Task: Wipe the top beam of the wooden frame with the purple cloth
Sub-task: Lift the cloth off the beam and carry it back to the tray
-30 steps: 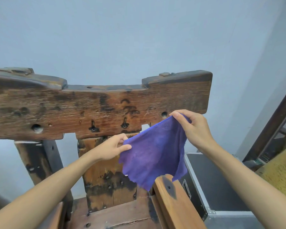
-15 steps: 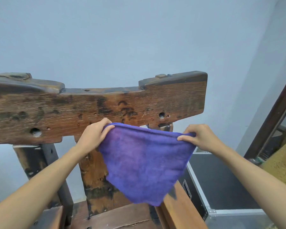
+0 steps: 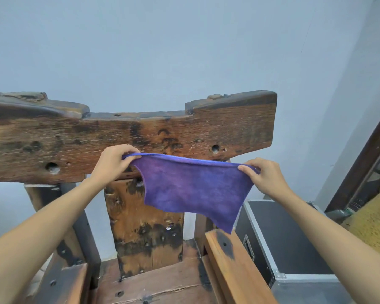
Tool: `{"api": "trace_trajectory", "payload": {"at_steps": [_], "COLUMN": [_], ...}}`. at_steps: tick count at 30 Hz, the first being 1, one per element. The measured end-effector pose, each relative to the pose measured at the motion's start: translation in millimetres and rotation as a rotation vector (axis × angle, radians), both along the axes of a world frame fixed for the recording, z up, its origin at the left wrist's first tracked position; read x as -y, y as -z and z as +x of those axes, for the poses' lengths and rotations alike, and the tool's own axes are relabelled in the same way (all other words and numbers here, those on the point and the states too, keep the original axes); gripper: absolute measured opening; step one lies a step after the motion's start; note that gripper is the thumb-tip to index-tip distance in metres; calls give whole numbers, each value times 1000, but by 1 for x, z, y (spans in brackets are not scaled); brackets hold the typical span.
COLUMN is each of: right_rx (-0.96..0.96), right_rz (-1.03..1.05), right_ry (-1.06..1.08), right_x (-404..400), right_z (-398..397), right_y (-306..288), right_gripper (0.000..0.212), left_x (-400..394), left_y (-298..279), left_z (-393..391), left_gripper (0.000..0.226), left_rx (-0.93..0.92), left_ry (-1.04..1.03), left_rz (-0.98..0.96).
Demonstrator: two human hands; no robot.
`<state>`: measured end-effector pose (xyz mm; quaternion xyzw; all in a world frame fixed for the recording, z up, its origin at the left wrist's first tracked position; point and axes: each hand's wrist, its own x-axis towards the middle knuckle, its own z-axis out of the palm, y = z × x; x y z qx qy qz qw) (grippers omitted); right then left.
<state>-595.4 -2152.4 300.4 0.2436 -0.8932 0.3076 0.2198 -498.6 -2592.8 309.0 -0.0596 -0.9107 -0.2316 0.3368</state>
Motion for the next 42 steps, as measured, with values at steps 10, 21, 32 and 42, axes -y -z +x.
{"api": "trace_trajectory", "payload": {"at_steps": [10,21,32,42], "right_rx": [56,161,197,173], "right_rz": [-211,-291,-424,-368], "right_ry": [212,539,938,1206], "right_x": [-34,-145,-298,-474], "right_z": [42,171,300,368], "right_y": [22,59,83,91], "right_gripper": [27,19,22,25], "left_x": [-54,-194,-422,-663], "left_y": [21,63,93,94], "left_z": [-28,-79,-66,-43], "left_gripper": [18,24,22,22], "left_rx": [-16,200,498,587], "left_ry": [90,400,780,998], "left_rz": [568,729,782,659]}}
